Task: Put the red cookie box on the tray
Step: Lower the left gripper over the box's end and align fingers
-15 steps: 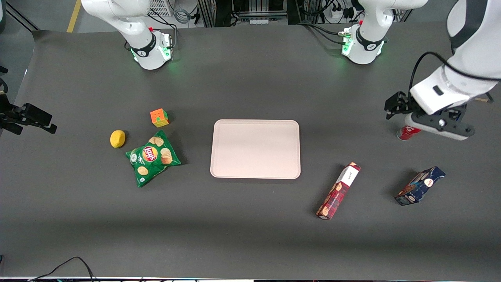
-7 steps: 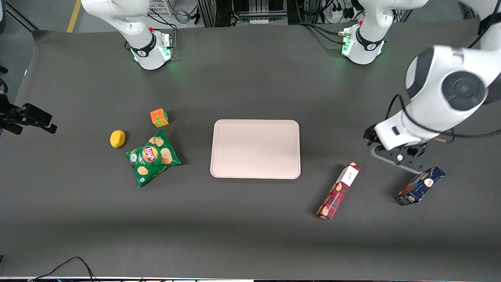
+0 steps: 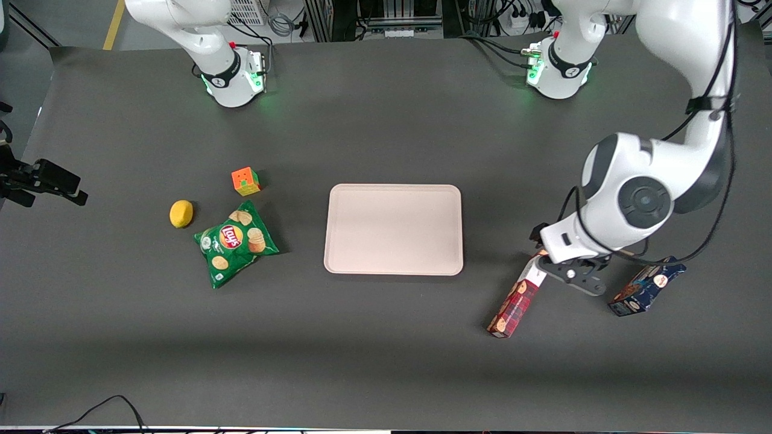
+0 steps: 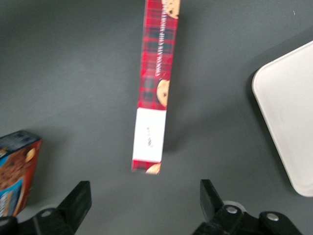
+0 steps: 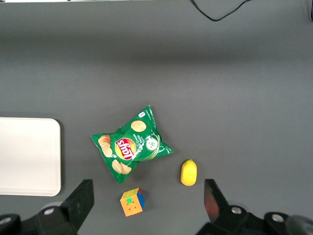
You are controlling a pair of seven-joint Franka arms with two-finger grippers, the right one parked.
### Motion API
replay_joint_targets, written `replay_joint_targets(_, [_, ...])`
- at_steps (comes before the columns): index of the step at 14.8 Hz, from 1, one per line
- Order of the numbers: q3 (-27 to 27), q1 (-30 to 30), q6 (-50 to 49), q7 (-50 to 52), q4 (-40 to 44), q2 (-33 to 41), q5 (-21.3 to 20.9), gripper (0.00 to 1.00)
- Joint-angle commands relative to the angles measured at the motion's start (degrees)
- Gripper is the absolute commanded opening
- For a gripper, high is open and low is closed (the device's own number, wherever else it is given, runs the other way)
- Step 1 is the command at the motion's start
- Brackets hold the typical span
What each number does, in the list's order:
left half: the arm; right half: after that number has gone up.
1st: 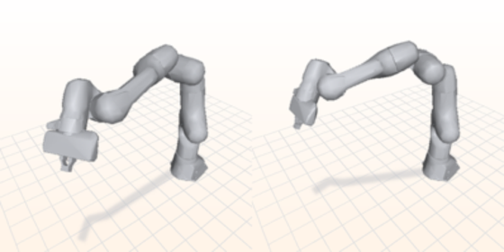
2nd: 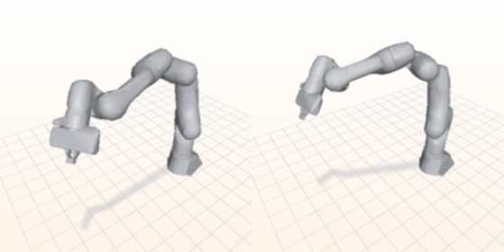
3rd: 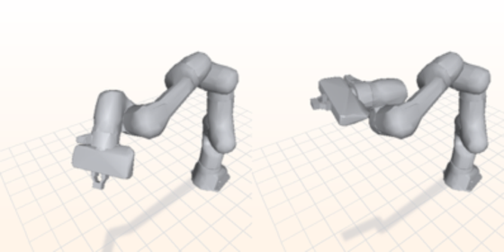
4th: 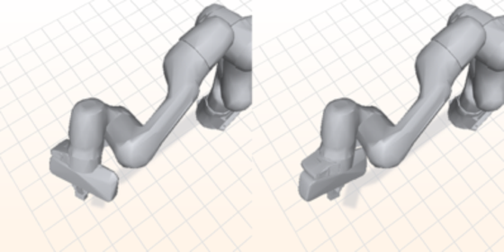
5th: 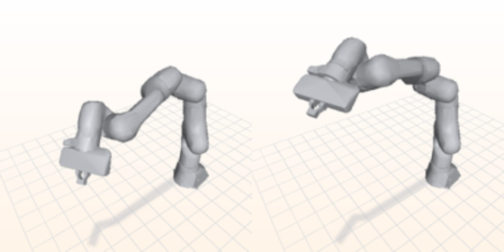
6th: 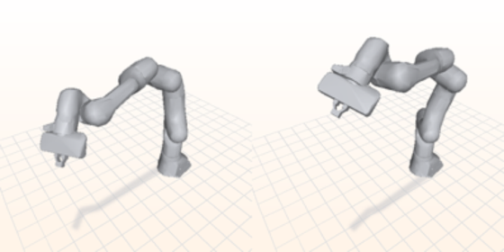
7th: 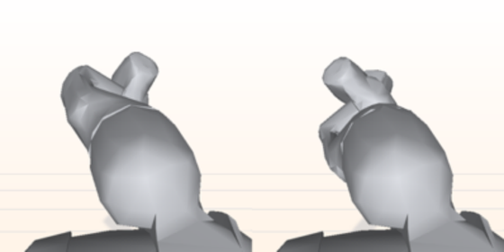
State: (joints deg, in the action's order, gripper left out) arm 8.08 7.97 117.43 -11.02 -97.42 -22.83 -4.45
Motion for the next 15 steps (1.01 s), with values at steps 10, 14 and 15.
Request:
replay_joint_targets(10, [-0.35, 1.52, 15.28, -1.81, 2.24, -11.70, -0.56, 0.99])
replay_joint_targets(14, [-0.52, 1.70, 18.19, -1.98, 3.20, -14.43, -1.00, 0.99])
replay_joint_targets(15, [-0.61, 1.70, 18.28, -1.90, 3.38, -14.78, -1.00, 0.99])
